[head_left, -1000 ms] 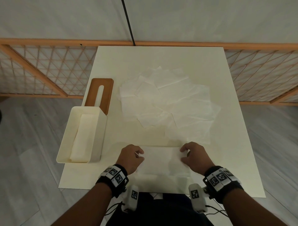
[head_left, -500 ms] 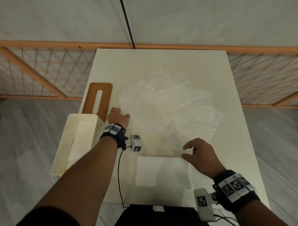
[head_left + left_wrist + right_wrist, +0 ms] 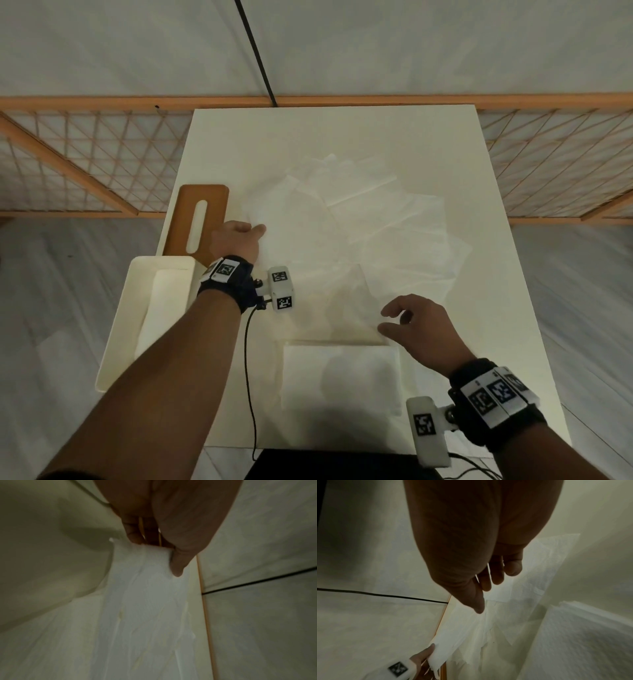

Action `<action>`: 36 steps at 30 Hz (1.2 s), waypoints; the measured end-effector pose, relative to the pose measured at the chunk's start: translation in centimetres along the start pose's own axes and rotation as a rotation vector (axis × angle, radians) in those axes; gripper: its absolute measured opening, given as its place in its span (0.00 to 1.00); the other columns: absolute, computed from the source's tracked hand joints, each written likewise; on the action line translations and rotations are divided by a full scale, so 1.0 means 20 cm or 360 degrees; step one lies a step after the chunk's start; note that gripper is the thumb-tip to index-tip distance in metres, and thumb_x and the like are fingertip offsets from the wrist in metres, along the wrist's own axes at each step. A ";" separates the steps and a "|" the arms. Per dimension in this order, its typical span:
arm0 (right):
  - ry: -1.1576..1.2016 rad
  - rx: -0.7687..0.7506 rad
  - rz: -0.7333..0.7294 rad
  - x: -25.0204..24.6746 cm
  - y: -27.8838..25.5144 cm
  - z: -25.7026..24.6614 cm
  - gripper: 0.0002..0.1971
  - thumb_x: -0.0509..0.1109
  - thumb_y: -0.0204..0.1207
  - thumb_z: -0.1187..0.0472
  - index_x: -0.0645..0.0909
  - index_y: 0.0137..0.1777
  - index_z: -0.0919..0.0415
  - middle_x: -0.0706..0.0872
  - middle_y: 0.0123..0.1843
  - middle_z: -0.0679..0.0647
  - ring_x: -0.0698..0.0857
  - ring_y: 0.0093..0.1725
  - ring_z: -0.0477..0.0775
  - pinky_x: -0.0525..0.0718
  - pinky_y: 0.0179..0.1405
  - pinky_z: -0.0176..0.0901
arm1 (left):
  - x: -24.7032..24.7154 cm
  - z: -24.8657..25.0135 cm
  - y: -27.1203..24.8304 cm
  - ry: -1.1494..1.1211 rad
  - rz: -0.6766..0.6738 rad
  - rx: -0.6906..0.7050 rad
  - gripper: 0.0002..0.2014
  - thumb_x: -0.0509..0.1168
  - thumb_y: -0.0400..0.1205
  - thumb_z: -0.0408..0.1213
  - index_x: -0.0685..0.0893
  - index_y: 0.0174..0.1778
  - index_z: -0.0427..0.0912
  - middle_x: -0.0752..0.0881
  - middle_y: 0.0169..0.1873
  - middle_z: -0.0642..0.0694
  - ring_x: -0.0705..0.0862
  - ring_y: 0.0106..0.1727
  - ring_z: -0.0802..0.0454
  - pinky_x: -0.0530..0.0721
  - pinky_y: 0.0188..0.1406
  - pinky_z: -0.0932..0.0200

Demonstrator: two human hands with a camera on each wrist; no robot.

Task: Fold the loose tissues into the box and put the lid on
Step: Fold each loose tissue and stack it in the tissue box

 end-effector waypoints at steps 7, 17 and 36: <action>0.0085 -0.0022 -0.0010 0.01 0.01 -0.08 0.06 0.81 0.71 0.59 0.87 0.44 0.49 0.87 0.46 0.44 0.82 0.38 0.44 0.76 0.36 0.22 | -0.10 0.13 -0.13 -0.0158 0.0010 0.0273 0.11 0.77 0.78 0.44 0.90 0.53 0.45 0.86 0.42 0.56 0.84 0.45 0.56 0.78 0.42 0.66; 0.0753 0.0054 -0.0147 0.12 0.01 -0.20 0.07 0.78 0.75 0.51 0.89 0.48 0.53 0.91 0.47 0.51 0.88 0.48 0.50 0.88 0.48 0.46 | -0.28 0.26 -0.42 -0.0854 -0.0505 0.0085 0.07 0.66 0.73 0.30 0.81 0.32 0.47 0.83 0.42 0.41 0.83 0.47 0.42 0.83 0.52 0.40; 0.2079 -0.0098 -0.0678 0.30 -0.01 -0.72 0.23 0.70 0.81 0.65 0.76 0.75 0.72 0.83 0.71 0.69 0.81 0.73 0.69 0.78 0.74 0.65 | -0.55 0.04 -0.80 -0.1487 -0.0720 0.0072 0.19 0.55 0.83 0.21 0.86 0.61 0.41 0.89 0.61 0.45 0.88 0.61 0.44 0.88 0.56 0.45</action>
Point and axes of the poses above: each hand's wrist, its own y-axis towards the middle knuckle, its own x-axis out of the palm, z = x × y, the point moved 5 cm from there along y, towards the middle knuckle
